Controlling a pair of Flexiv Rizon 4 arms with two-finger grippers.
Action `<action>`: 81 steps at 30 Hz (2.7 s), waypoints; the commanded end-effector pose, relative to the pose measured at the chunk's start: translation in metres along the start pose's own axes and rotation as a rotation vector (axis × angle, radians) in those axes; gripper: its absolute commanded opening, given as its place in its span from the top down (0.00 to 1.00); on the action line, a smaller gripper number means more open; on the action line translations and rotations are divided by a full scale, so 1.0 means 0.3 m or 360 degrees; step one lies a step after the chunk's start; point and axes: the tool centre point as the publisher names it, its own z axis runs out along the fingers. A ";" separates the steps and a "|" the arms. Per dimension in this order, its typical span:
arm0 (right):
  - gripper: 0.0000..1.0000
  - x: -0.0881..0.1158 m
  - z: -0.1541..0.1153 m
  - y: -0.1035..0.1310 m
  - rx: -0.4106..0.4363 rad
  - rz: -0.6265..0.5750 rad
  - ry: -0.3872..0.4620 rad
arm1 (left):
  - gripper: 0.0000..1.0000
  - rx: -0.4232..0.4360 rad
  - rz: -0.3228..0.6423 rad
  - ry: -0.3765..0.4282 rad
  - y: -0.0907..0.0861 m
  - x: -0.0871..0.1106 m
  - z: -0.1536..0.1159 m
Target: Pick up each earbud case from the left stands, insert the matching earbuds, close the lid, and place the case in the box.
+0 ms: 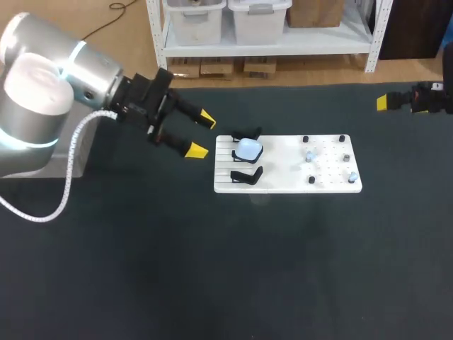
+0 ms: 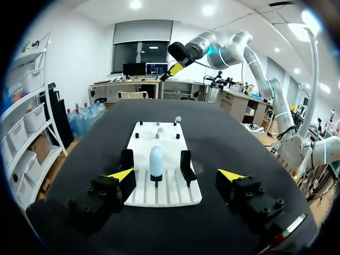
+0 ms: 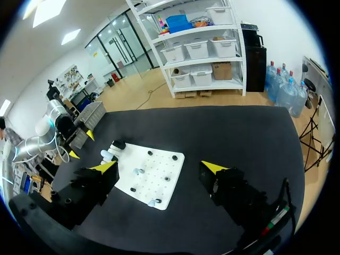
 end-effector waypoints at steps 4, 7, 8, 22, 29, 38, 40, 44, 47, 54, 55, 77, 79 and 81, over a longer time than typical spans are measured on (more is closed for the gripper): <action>0.00 0.000 -0.001 0.001 0.0002 0.0000 0.0001 | 0.00 -0.0012 0.0066 -0.0006 0.006 0.016 0.048; 0.00 0.000 -0.001 0.001 0.0002 0.0000 0.0001 | 0.00 -0.0005 0.0064 -0.0012 0.010 0.023 0.066; 0.00 0.000 -0.001 0.001 0.0002 0.0000 0.0001 | 0.00 -0.0002 0.0056 -0.0020 0.012 0.026 0.072; 0.00 0.000 -0.001 0.001 0.0002 0.0000 0.0001 | 0.00 -0.0015 0.0046 -0.0065 0.029 0.028 0.158; 0.00 0.000 -0.001 0.001 0.0002 0.0000 0.0001 | 0.03 -0.0007 0.0013 -0.0082 0.043 0.030 0.201; 0.00 0.000 -0.001 0.001 0.0002 0.0000 0.0001 | 0.05 -0.0042 -0.0038 -0.0095 0.089 0.049 0.229; 0.00 0.000 -0.001 0.001 0.0002 0.0000 0.0001 | 0.06 -0.0046 -0.0043 -0.0097 0.096 0.053 0.234; 0.00 0.000 -0.001 0.001 0.0002 0.0000 0.0001 | 0.07 -0.0058 -0.0013 -0.0103 0.097 0.052 0.252; 0.00 0.000 -0.001 0.001 0.0002 0.0000 0.0001 | 0.09 -0.0061 -0.0010 -0.0113 0.104 0.053 0.261; 0.00 0.000 -0.001 0.001 0.0002 0.0000 0.0001 | 0.11 -0.0086 -0.0026 -0.0129 0.130 0.056 0.269; 0.00 0.000 -0.001 0.001 0.0002 0.0000 0.0001 | 0.13 -0.0089 -0.0027 -0.0130 0.132 0.056 0.269; 0.00 0.000 -0.001 0.001 0.0002 0.0000 0.0001 | 0.39 -0.0109 -0.0051 -0.0144 0.154 0.062 0.288; 0.00 0.000 -0.001 0.001 0.0002 0.0000 0.0001 | 0.39 -0.0110 -0.0053 -0.0150 0.154 0.060 0.289; 0.00 0.000 -0.001 0.001 0.0002 0.0000 0.0001 | 0.39 -0.0110 -0.0054 -0.0154 0.154 0.058 0.290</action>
